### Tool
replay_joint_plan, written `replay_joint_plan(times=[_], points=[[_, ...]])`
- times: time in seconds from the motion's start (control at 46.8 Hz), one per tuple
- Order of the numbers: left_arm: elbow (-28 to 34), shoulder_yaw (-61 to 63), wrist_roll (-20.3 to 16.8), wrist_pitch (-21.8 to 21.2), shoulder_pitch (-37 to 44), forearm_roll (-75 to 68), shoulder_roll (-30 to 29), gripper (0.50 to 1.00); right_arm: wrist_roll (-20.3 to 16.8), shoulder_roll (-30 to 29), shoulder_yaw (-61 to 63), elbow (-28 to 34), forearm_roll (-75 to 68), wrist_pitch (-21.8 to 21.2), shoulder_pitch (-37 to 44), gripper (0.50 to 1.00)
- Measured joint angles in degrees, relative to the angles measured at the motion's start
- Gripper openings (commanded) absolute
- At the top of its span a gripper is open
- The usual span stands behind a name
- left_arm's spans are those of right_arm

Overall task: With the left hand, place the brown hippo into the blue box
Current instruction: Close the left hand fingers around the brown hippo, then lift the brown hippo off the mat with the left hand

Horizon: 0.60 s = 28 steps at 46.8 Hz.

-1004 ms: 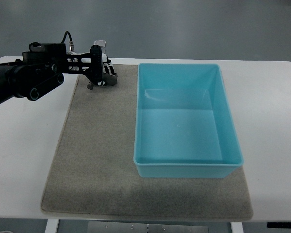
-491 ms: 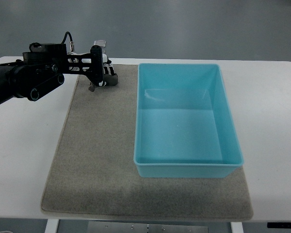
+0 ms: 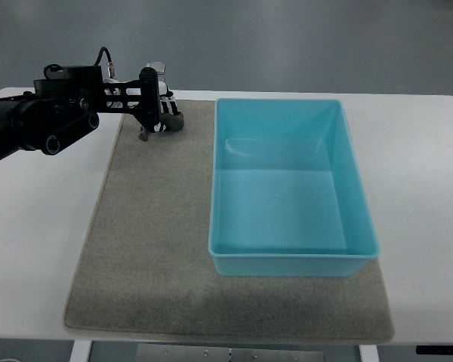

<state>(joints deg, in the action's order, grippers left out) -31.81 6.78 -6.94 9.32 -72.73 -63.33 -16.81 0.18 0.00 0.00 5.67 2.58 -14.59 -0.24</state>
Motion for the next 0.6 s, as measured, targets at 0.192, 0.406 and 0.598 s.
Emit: replay_joint_plan(times=[0.192,0.406,0.598], points=[[0.0,-0.4,0.0,-0.1,-0.3,0.5,-0.2,0.500,0.0,0.0,0.0,0.0,0.0,0.0,0.0,0.936],[-0.6,-0.4,-0.3,-0.1,-0.9,0.4,-0.5,0.500,0.0,0.0,0.0,0.0,0.0,0.0,0.0,0.936],[-1.3,-0.4,-0.3,0.1,-2.3,0.4,-2.4,0.500,0.0,0.0,0.0,0.0,0.0,0.0,0.0,0.936]])
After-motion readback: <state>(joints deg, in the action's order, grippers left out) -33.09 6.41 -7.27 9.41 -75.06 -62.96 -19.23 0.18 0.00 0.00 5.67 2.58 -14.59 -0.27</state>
